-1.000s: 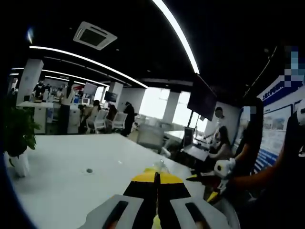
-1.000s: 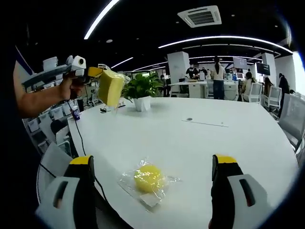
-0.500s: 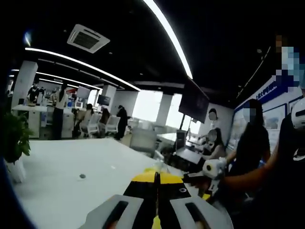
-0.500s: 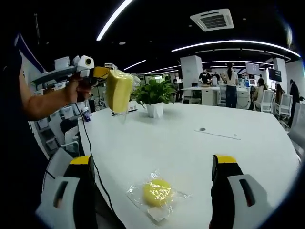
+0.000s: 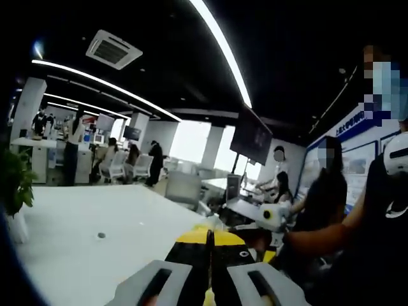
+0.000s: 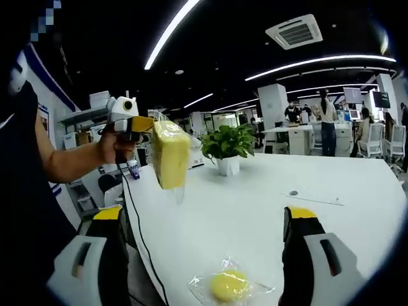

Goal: Compare the silicone blocks by pressing each to a similar depth, holding the contact briefly, and releasing to observe deformation and rebound differences across the visible hardness samples.

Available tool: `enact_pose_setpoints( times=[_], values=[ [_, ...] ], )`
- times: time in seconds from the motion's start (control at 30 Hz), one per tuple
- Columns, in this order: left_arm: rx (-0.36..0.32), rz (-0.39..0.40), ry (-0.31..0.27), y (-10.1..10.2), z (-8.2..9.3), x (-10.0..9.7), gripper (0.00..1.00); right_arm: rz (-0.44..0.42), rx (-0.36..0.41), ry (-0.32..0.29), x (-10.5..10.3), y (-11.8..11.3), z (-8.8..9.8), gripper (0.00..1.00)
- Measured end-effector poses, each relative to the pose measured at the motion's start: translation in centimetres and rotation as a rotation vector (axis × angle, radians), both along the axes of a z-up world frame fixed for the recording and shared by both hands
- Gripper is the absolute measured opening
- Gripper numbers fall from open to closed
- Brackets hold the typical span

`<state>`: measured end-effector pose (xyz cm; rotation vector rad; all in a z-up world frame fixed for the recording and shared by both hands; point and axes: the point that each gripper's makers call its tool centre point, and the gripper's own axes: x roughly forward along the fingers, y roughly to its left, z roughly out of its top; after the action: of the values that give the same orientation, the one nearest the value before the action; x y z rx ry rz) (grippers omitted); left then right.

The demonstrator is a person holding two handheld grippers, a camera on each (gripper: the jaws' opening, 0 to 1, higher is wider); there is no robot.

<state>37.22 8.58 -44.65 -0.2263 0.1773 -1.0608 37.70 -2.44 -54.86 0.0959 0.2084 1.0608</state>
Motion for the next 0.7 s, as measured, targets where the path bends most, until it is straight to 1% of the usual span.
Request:
enact_pose_setpoints(
  times=[0.03,0.07,0.13,0.23,0.43,0.7],
  values=[
    [-0.003,-0.002,-0.002,0.0,0.1,-0.1,0.00,0.008,0.004,0.001,-0.1,0.2,0.2,0.92],
    [-0.008,-0.003,-0.005,-0.1,0.3,-0.2,0.00,0.027,0.011,0.003,-0.3,0.4,0.4,0.86],
    [-0.020,-0.008,-0.006,-0.1,0.6,-0.4,0.00,0.054,0.026,0.012,-0.6,1.0,0.7,0.81],
    [-0.025,-0.014,-0.008,-0.3,0.8,-0.6,0.00,0.064,0.024,0.002,-0.6,1.7,1.0,0.83],
    [-0.043,-0.038,-0.008,-0.7,1.2,-1.2,0.00,0.105,0.044,-0.002,-0.9,3.2,1.6,0.83],
    [-0.066,-0.067,0.004,-1.6,1.4,-1.9,0.00,0.153,0.073,-0.029,-1.4,4.8,3.0,0.80]
  ],
)
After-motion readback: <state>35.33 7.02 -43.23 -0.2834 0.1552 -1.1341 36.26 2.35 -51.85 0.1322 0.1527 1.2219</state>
